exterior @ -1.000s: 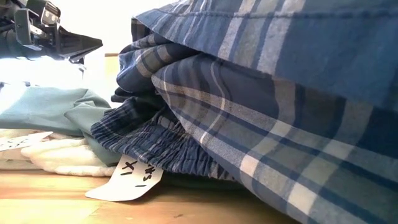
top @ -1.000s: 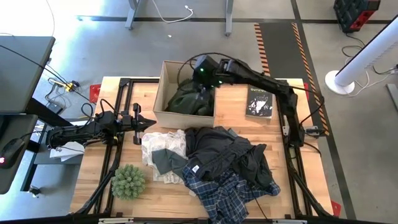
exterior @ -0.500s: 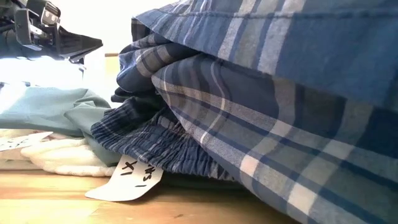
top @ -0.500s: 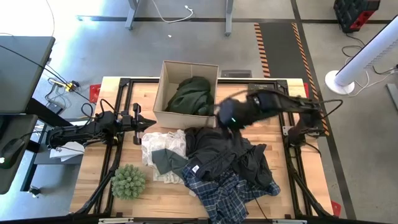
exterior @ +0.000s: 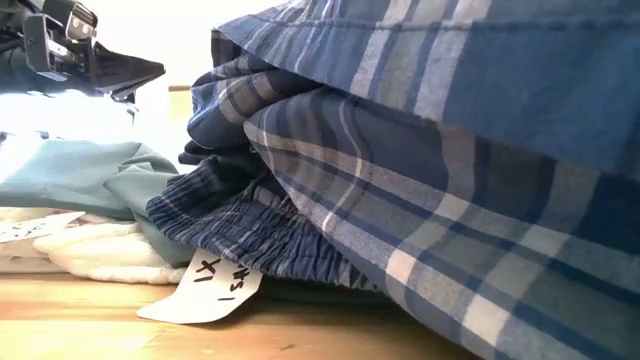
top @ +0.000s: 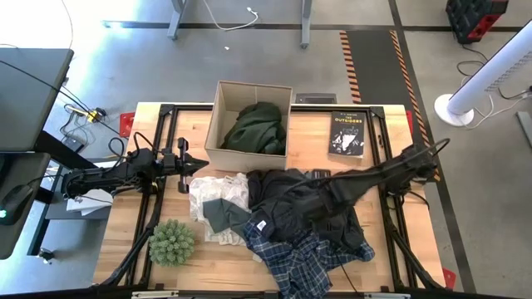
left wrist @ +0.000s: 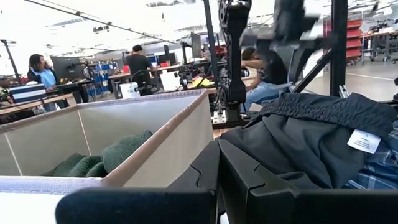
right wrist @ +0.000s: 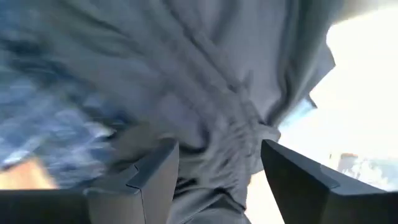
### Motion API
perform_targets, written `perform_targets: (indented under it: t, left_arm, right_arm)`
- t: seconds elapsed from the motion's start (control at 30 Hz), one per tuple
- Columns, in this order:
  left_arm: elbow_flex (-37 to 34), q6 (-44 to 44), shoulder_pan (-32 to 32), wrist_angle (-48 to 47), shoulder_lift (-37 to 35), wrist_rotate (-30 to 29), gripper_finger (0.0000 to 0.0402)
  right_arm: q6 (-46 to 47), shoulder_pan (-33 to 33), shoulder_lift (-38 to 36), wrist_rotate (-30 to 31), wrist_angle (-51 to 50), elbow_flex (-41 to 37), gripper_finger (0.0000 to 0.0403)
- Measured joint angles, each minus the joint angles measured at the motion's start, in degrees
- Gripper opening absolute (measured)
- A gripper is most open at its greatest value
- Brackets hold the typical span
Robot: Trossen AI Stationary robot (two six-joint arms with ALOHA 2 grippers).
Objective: Sort clothes
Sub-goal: Put the black shorts into the white bin
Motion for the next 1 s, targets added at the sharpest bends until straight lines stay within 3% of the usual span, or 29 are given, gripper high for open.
perform_targets:
  t: [0.27,0.5,0.6,0.73,0.83,1.0]
  left_arm:
    - [0.0,0.0,0.01,-0.04,0.0,0.0,0.0001]
    - [0.0,-0.01,0.01,0.0,0.0,0.02,0.0001]
    - [0.0,0.0,-0.02,0.03,0.0,0.0,0.0001]
    - [0.0,-0.01,0.0,0.01,0.0,0.0,0.0001]
    - [0.0,-0.02,-0.02,0.0,0.0,0.0,0.0001]
    - [0.0,0.0,-0.02,0.0,0.0,0.01,0.0001]
  right_arm:
    - [1.02,-8.09,-3.07,-8.09,23.52,-25.29,0.0224]
    - [3.46,-10.96,-1.25,-12.57,43.44,-37.11,0.0209]
    - [6.21,-12.11,-1.29,-10.79,44.06,-38.3,0.0151]
    - [5.42,-12.92,-2.32,-9.75,42.06,-36.63,0.003]
    - [5.75,-12.68,-4.42,-6.1,36.06,-32.65,0.0029]
    - [7.38,-10.87,-10.98,6.12,22.65,-20.84,0.0019]
